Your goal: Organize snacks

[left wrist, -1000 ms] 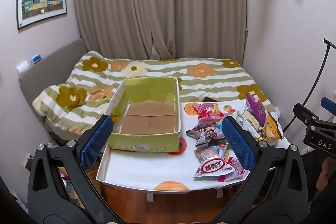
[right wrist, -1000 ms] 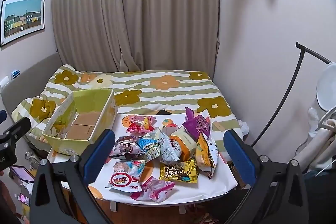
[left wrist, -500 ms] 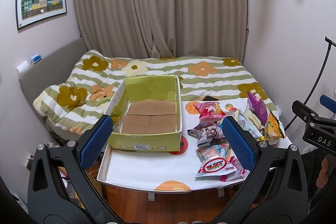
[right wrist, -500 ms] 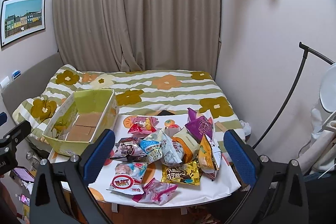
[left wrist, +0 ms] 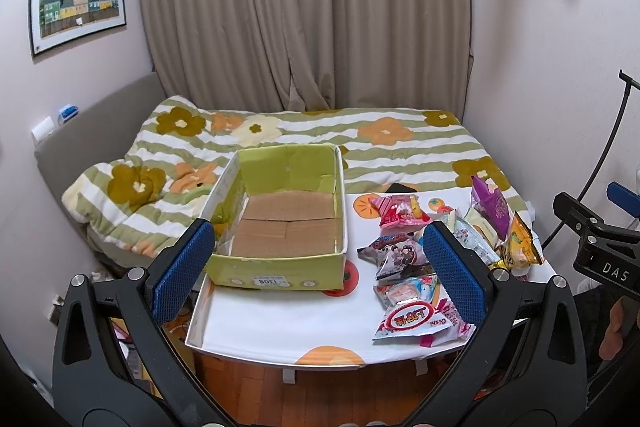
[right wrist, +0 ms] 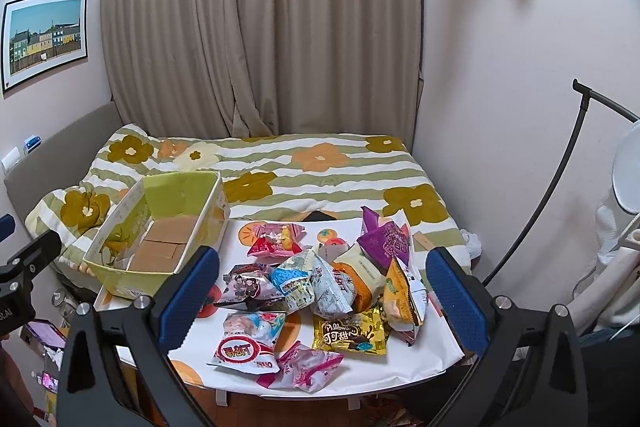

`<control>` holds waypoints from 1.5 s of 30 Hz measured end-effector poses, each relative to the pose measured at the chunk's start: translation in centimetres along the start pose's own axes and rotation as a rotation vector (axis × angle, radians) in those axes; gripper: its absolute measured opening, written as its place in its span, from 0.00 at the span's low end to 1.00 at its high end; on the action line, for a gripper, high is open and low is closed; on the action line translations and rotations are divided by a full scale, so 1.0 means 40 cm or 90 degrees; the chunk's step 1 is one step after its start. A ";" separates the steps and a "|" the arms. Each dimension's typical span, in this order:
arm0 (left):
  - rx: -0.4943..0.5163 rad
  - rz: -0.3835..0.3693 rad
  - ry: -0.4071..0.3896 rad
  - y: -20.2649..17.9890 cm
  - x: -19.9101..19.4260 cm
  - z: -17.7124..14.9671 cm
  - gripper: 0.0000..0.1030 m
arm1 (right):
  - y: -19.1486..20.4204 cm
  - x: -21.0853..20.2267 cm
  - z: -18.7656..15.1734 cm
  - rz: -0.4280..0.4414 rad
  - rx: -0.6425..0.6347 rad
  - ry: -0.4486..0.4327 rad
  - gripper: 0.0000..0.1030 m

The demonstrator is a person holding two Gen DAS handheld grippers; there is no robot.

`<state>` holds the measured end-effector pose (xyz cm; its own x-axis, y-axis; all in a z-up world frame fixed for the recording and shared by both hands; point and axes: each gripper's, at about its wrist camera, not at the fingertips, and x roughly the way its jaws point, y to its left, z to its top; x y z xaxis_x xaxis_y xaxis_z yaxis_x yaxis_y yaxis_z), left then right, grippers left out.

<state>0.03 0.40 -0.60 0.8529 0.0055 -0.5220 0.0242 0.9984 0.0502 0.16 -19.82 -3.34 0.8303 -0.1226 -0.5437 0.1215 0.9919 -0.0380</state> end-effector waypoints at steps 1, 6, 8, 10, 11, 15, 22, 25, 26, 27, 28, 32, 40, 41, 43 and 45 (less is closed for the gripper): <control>0.000 0.000 0.001 0.000 0.002 0.000 1.00 | 0.003 0.000 -0.001 0.000 0.000 0.000 1.00; -0.001 -0.003 0.001 0.001 0.006 0.000 1.00 | 0.003 0.000 -0.003 -0.002 0.000 -0.001 1.00; 0.000 -0.003 0.001 0.002 0.006 0.000 1.00 | 0.003 -0.001 -0.004 -0.001 0.000 -0.001 1.00; -0.001 -0.004 0.001 0.002 0.006 0.000 1.00 | 0.005 0.000 -0.007 -0.002 -0.001 -0.001 1.00; -0.001 -0.004 0.002 0.002 0.007 -0.001 1.00 | 0.008 0.002 -0.005 -0.002 -0.002 0.000 1.00; -0.001 -0.006 0.005 0.001 0.009 -0.002 1.00 | 0.007 0.003 -0.008 -0.001 -0.001 0.000 1.00; -0.001 -0.006 0.005 0.001 0.008 -0.003 1.00 | 0.009 0.002 -0.009 -0.002 -0.002 -0.001 1.00; -0.001 -0.006 0.005 0.003 0.008 -0.003 1.00 | 0.010 0.002 -0.009 -0.003 -0.002 0.000 1.00; -0.001 -0.007 0.006 0.003 0.008 -0.003 1.00 | 0.009 0.002 -0.009 -0.002 -0.002 -0.001 1.00; -0.003 -0.008 0.006 0.005 0.007 -0.003 1.00 | 0.010 0.003 -0.009 -0.002 -0.001 0.000 1.00; -0.004 -0.008 0.006 0.007 0.006 -0.004 1.00 | 0.009 0.002 -0.009 -0.002 -0.001 0.000 1.00; -0.004 -0.008 0.006 0.009 0.005 -0.004 1.00 | 0.010 0.002 -0.012 -0.002 -0.002 0.000 1.00; -0.007 -0.011 0.008 0.014 0.008 -0.005 1.00 | 0.009 0.002 -0.012 -0.002 -0.002 0.000 1.00; -0.006 -0.011 0.007 0.014 0.007 -0.006 1.00 | 0.011 0.003 -0.010 -0.004 -0.003 0.000 1.00; -0.006 -0.011 0.007 0.015 0.007 -0.006 1.00 | 0.009 0.003 -0.012 -0.002 -0.002 0.000 1.00; -0.007 -0.011 0.008 0.014 0.008 -0.005 1.00 | 0.009 0.003 -0.012 -0.003 -0.003 0.000 1.00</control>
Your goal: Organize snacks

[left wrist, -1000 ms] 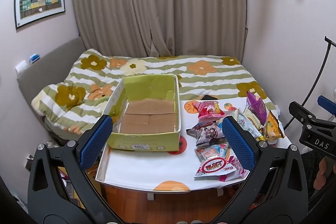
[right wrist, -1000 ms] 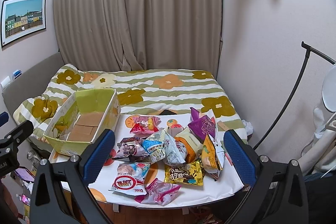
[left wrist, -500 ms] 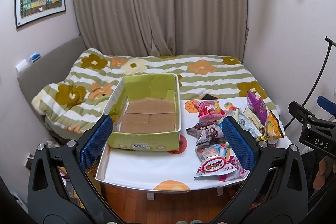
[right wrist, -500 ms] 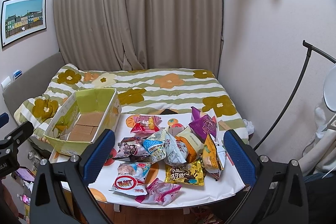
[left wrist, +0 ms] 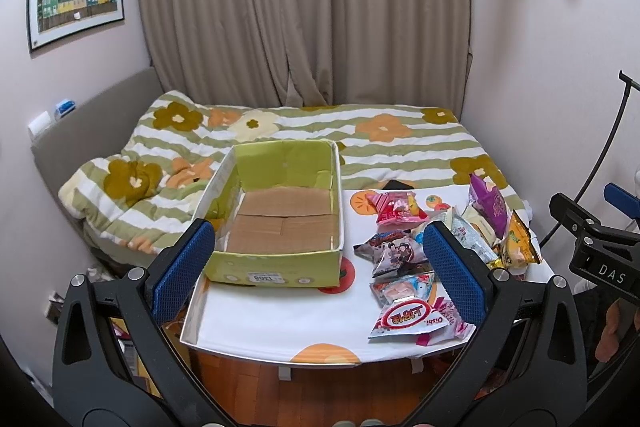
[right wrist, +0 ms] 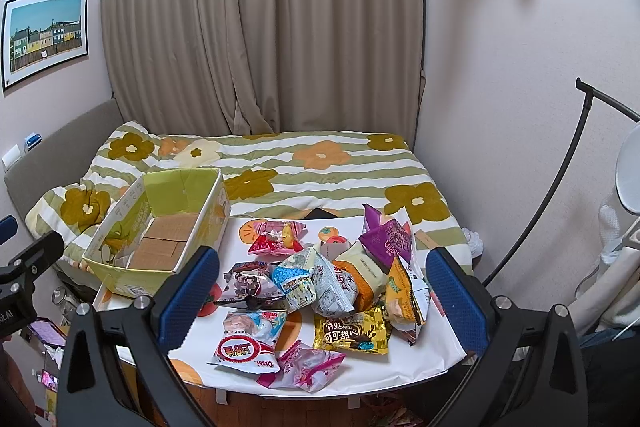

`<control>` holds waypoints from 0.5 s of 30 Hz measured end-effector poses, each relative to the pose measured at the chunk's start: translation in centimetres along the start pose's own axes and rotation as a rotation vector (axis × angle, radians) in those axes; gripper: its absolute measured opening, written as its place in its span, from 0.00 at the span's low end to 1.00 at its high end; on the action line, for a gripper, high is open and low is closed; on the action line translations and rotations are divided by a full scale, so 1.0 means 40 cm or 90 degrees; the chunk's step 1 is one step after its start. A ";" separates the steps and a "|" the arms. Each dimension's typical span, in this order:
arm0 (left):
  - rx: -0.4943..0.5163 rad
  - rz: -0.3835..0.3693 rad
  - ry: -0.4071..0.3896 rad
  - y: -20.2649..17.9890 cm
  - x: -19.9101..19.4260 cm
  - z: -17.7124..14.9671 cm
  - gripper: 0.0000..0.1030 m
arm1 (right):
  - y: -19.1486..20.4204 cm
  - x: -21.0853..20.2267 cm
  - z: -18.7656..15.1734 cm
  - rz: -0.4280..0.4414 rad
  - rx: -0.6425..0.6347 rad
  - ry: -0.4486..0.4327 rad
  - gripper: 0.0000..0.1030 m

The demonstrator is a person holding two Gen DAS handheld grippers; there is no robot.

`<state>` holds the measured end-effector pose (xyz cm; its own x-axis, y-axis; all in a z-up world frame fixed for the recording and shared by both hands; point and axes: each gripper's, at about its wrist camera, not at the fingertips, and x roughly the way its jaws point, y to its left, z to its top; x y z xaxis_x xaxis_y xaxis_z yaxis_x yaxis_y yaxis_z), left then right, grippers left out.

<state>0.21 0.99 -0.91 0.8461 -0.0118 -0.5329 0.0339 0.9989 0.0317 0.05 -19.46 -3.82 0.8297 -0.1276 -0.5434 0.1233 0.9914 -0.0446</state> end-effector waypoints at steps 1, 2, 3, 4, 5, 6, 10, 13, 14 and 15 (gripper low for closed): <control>-0.001 -0.001 0.000 0.001 0.002 0.002 1.00 | -0.001 0.000 0.000 0.000 0.000 0.001 1.00; -0.002 -0.002 -0.001 0.002 0.001 0.002 1.00 | 0.001 0.001 -0.002 0.000 0.000 0.002 1.00; -0.003 -0.003 -0.001 0.004 0.002 0.004 1.00 | 0.002 0.002 -0.004 0.002 0.000 0.003 1.00; -0.003 -0.006 -0.001 0.005 0.003 0.004 1.00 | 0.001 0.002 -0.006 0.003 0.000 0.003 1.00; -0.003 -0.007 -0.001 0.007 0.004 0.004 1.00 | 0.001 0.002 -0.007 0.002 0.000 0.003 1.00; -0.002 -0.009 0.000 0.006 0.006 0.005 1.00 | 0.001 0.002 -0.007 0.002 0.000 0.003 1.00; -0.001 -0.020 0.014 0.007 0.016 0.011 1.00 | -0.003 0.006 -0.006 -0.003 0.000 0.006 1.00; 0.012 -0.029 0.039 -0.002 0.045 0.019 1.00 | -0.018 0.015 -0.003 -0.007 0.008 0.022 1.00; 0.016 -0.040 0.050 -0.005 0.058 0.019 1.00 | -0.023 0.021 -0.004 -0.008 0.012 0.029 1.00; 0.018 -0.053 0.061 -0.010 0.074 0.017 1.00 | -0.027 0.028 -0.006 -0.011 0.014 0.036 1.00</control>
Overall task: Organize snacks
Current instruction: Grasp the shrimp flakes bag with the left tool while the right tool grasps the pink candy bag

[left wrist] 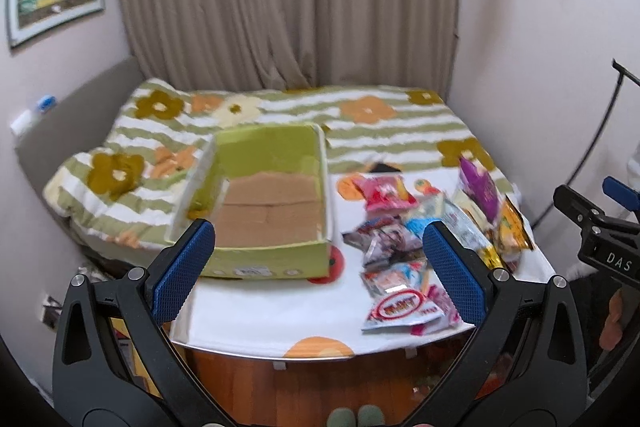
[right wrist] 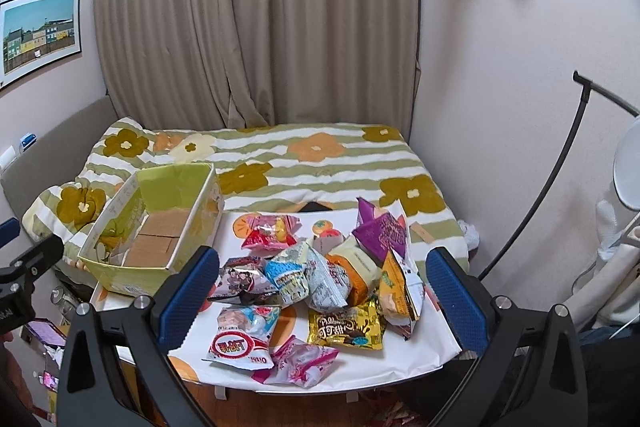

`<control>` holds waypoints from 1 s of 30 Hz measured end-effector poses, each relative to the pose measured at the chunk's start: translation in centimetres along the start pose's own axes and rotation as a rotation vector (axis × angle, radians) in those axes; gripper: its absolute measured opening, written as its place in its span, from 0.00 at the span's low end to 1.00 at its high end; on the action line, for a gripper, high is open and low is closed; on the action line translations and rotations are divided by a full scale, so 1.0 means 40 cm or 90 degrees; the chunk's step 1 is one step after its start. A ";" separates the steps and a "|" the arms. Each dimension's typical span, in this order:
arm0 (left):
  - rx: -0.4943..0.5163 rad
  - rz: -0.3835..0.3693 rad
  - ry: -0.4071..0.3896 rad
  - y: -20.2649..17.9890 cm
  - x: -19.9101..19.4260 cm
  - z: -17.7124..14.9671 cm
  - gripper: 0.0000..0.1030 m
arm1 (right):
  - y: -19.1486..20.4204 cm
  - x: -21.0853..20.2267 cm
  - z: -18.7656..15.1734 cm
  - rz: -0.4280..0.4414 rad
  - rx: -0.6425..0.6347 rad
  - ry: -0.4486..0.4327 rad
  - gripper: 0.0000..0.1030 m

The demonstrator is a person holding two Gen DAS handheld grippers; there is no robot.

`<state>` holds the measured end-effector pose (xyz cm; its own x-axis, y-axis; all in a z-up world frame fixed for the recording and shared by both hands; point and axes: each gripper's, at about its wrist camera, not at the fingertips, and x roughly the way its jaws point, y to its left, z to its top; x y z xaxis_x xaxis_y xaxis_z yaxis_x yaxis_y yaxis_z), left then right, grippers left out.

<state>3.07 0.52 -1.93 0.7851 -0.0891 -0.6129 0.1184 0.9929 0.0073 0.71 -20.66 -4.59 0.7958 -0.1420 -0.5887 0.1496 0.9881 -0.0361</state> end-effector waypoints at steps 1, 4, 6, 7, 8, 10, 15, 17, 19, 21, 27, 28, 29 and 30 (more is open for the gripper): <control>0.002 -0.018 0.014 -0.004 0.023 0.000 1.00 | -0.004 0.009 -0.004 -0.005 0.003 0.009 1.00; 0.008 -0.067 0.064 -0.018 0.103 -0.013 1.00 | -0.021 0.042 -0.032 -0.016 0.013 0.041 1.00; 0.012 -0.096 0.089 -0.034 0.154 -0.029 1.00 | -0.038 0.073 -0.063 -0.014 0.022 0.065 1.00; 0.013 -0.110 0.108 -0.048 0.190 -0.044 1.00 | -0.048 0.094 -0.084 -0.012 0.028 0.081 1.00; 0.013 -0.118 0.124 -0.057 0.219 -0.052 1.00 | -0.055 0.106 -0.096 -0.010 0.031 0.090 1.00; 0.009 -0.134 0.159 -0.080 0.285 -0.078 1.00 | -0.070 0.151 -0.136 0.003 0.041 0.124 1.00; -0.007 -0.157 0.238 -0.126 0.436 -0.150 1.00 | -0.103 0.261 -0.241 0.069 0.079 0.198 1.00; -0.015 -0.156 0.275 -0.147 0.496 -0.180 1.00 | -0.102 0.297 -0.277 0.089 0.080 0.220 1.00; -0.029 -0.161 0.308 -0.164 0.550 -0.209 1.00 | -0.098 0.339 -0.310 0.113 0.079 0.248 1.00; -0.035 -0.160 0.327 -0.178 0.592 -0.233 1.00 | -0.099 0.378 -0.343 0.136 0.078 0.267 1.00; -0.042 -0.148 0.383 -0.217 0.681 -0.298 0.96 | -0.087 0.457 -0.394 0.183 0.067 0.305 1.00; -0.042 -0.145 0.390 -0.221 0.692 -0.309 0.92 | -0.085 0.470 -0.398 0.192 0.067 0.312 1.00; -0.042 -0.144 0.396 -0.225 0.701 -0.317 0.87 | -0.081 0.483 -0.398 0.201 0.067 0.318 1.00; -0.046 -0.146 0.404 -0.227 0.710 -0.327 0.86 | -0.082 0.490 -0.403 0.206 0.066 0.319 1.00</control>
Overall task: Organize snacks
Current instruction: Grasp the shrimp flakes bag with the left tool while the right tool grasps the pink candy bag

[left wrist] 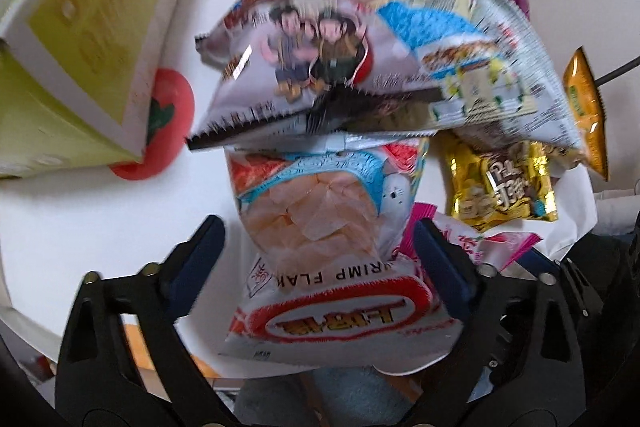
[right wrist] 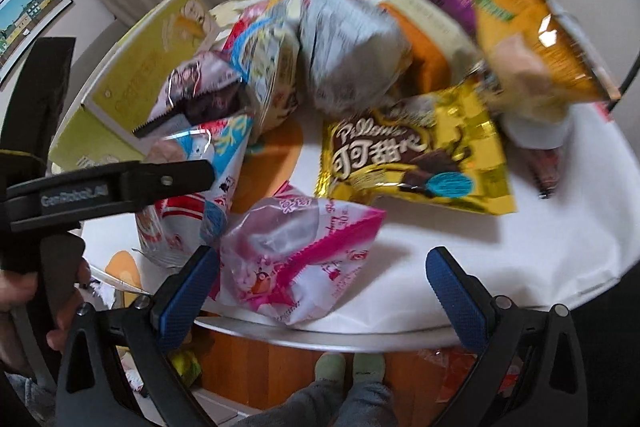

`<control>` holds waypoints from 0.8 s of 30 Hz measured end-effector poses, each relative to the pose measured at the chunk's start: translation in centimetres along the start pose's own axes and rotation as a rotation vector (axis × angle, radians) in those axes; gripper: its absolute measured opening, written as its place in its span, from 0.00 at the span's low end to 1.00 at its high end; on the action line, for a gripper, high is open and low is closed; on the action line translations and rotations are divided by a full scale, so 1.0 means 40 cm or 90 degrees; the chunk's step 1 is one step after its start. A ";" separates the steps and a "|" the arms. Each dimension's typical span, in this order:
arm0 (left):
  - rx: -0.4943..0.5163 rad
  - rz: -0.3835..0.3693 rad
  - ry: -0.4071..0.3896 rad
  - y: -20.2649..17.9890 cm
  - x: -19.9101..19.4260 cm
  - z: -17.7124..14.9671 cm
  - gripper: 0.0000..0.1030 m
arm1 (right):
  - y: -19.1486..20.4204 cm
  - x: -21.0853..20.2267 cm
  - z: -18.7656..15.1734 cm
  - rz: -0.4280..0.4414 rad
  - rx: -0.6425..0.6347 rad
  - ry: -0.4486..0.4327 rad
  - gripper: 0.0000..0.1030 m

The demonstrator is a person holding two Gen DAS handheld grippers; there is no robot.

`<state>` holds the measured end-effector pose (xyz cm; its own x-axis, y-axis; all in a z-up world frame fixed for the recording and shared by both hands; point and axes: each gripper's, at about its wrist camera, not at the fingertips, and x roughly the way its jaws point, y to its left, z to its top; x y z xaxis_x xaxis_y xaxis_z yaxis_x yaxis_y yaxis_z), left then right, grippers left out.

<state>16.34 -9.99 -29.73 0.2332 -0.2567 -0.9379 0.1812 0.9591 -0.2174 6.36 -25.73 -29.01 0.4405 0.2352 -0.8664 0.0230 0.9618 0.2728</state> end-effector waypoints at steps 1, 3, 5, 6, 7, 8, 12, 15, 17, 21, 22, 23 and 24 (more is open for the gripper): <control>-0.005 -0.005 0.002 0.003 0.010 -0.002 0.85 | 0.003 0.005 -0.001 0.004 -0.002 0.002 1.00; -0.013 -0.010 0.005 0.008 0.015 -0.008 0.81 | 0.002 0.020 0.000 0.013 -0.007 0.009 1.00; -0.017 -0.017 0.006 0.013 0.025 -0.014 0.72 | 0.003 0.039 -0.001 0.018 -0.011 0.012 1.00; -0.017 -0.018 0.004 0.014 0.027 -0.016 0.70 | 0.004 0.041 0.000 0.022 -0.013 0.015 1.00; -0.014 -0.016 0.000 0.015 0.027 -0.018 0.68 | 0.006 0.043 0.001 0.025 -0.014 0.015 1.00; -0.012 -0.013 -0.002 0.015 0.027 -0.019 0.66 | 0.008 0.049 0.005 0.029 -0.015 0.013 0.97; -0.011 -0.005 -0.007 0.015 0.015 -0.025 0.64 | 0.028 0.072 0.022 0.041 -0.033 0.020 0.82; -0.009 0.005 -0.013 0.009 -0.015 -0.033 0.63 | 0.048 0.086 0.030 0.053 -0.042 0.024 0.67; -0.010 0.011 -0.016 0.010 -0.046 -0.044 0.62 | 0.066 0.096 0.034 0.065 -0.043 0.024 0.56; -0.012 0.021 -0.028 0.022 -0.093 -0.069 0.62 | 0.100 0.103 0.045 0.069 -0.042 0.017 0.50; -0.012 0.023 -0.032 0.022 -0.104 -0.071 0.62 | 0.100 0.093 0.041 0.071 -0.042 0.015 0.49; -0.013 0.025 -0.035 0.022 -0.115 -0.075 0.62 | 0.107 0.089 0.044 0.075 -0.041 0.012 0.48; -0.013 0.027 -0.038 0.021 -0.123 -0.079 0.62 | 0.112 0.079 0.043 0.078 -0.041 0.011 0.48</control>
<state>12.32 -7.56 -26.14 0.2976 -0.2223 -0.9285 0.1510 0.9712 -0.1841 9.40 -20.91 -29.79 0.4214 0.3538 -0.8350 -0.0886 0.9324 0.3503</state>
